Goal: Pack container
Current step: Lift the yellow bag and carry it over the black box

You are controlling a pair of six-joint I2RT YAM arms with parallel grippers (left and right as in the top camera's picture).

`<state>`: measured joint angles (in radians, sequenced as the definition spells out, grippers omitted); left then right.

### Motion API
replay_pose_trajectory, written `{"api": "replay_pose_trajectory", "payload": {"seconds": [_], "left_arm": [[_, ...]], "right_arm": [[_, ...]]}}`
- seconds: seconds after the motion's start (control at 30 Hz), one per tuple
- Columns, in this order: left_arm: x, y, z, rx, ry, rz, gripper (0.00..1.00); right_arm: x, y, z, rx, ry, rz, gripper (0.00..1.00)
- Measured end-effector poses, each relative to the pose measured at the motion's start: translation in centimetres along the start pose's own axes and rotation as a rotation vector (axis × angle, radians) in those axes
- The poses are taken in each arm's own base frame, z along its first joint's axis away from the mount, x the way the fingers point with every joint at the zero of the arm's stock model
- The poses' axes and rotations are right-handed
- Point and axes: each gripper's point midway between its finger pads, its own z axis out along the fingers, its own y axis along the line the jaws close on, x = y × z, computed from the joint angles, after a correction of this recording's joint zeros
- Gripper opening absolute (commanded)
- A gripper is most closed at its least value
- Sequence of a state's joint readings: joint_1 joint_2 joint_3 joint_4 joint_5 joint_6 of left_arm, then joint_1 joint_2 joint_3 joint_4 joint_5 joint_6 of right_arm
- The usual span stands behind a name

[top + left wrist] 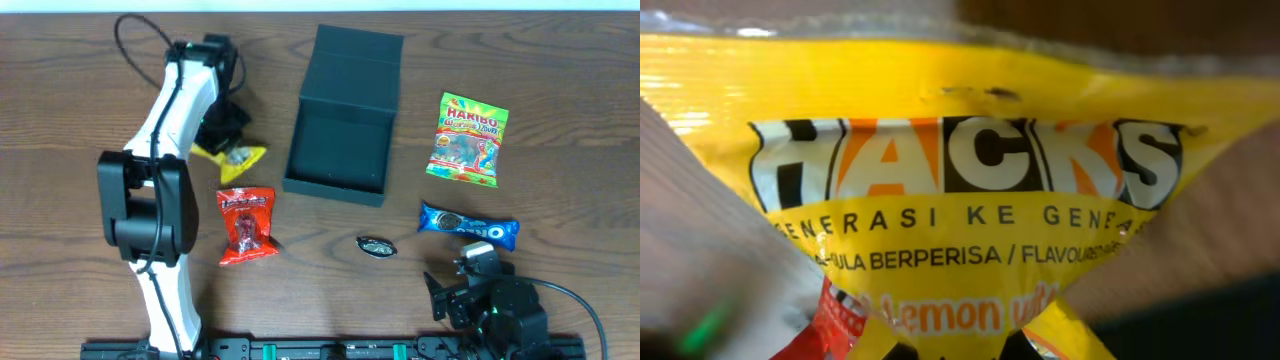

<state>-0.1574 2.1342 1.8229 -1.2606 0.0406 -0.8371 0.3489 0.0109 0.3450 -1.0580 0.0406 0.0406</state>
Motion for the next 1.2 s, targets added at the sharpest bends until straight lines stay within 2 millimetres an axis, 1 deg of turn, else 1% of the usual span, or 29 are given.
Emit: {"api": "replay_pose_trajectory", "payload": {"seconds": [0.07,0.1,0.13,0.23,0.3,0.4,0.47,0.57,0.6,0.67,0.73,0.8,0.87,0.9,0.97,1.0,1.1,1.2], "left_arm": [[-0.1,-1.0,-1.6,0.019,-0.038,0.057,0.06],[0.1,-1.9,-3.1,0.036,-0.063,0.113,0.06],[0.3,-2.3,-3.8,0.044,-0.076,0.143,0.06],[1.5,-3.8,-6.6,0.068,-0.115,0.273,0.06],[3.0,-5.0,-8.4,0.086,-0.146,0.376,0.06],[5.2,-6.7,-10.0,0.109,-0.177,0.498,0.06],[7.5,-8.2,-10.8,0.132,-0.201,0.605,0.06],[11.2,-10.3,-11.1,0.152,-0.223,0.759,0.06],[12.2,-10.7,-11.1,0.156,-0.228,0.798,0.06],[15.0,-12.2,-11.2,0.181,-0.25,0.9,0.06],[17.1,-13.5,-11.5,0.214,-0.274,0.967,0.06],[18.5,-15.0,-11.9,0.262,-0.308,1.008,0.06],[18.8,-16.1,-12.2,0.3,-0.333,1.017,0.06],[18.7,-16.3,-12.3,0.309,-0.339,1.017,0.06],[18.5,-16.7,-12.1,0.319,-0.336,1.023,0.06],[18.3,-16.8,-11.7,0.317,-0.326,1.026,0.06],[18.0,-17.2,-9.7,0.286,-0.288,1.034,0.06],[18.1,-17.7,-7.0,0.258,-0.228,1.051,0.06]], "right_arm": [[0.0,0.0,0.0,0.0,0.0,0.0,0.99],[0.0,0.0,0.0,0.0,0.0,0.0,0.99],[0.0,0.0,0.0,0.0,-0.001,0.0,0.99],[0.0,0.0,0.0,0.0,0.0,0.0,0.99],[0.0,0.0,0.0,0.0,0.0,0.0,0.99],[0.0,0.0,0.0,0.0,0.0,0.0,0.99],[0.0,0.0,0.0,0.0,0.0,0.0,0.99],[0.0,0.0,0.0,0.0,0.0,0.0,0.99],[0.0,0.0,0.0,0.0,0.0,0.0,0.99],[0.0,0.0,0.0,0.0,0.0,0.0,0.99],[0.0,0.0,0.0,0.0,0.0,0.0,0.99],[0.0,0.0,0.0,0.0,0.0,0.0,0.99],[0.0,0.0,0.0,0.0,0.0,0.0,0.99],[0.0,0.0,0.0,0.0,0.0,0.0,0.99],[0.0,0.0,0.0,0.0,0.0,0.0,0.99],[0.0,0.0,0.0,0.0,0.0,0.0,0.99],[0.0,0.0,0.0,0.0,0.0,0.0,0.99],[0.0,0.0,0.0,0.0,0.0,0.0,0.99]]}}
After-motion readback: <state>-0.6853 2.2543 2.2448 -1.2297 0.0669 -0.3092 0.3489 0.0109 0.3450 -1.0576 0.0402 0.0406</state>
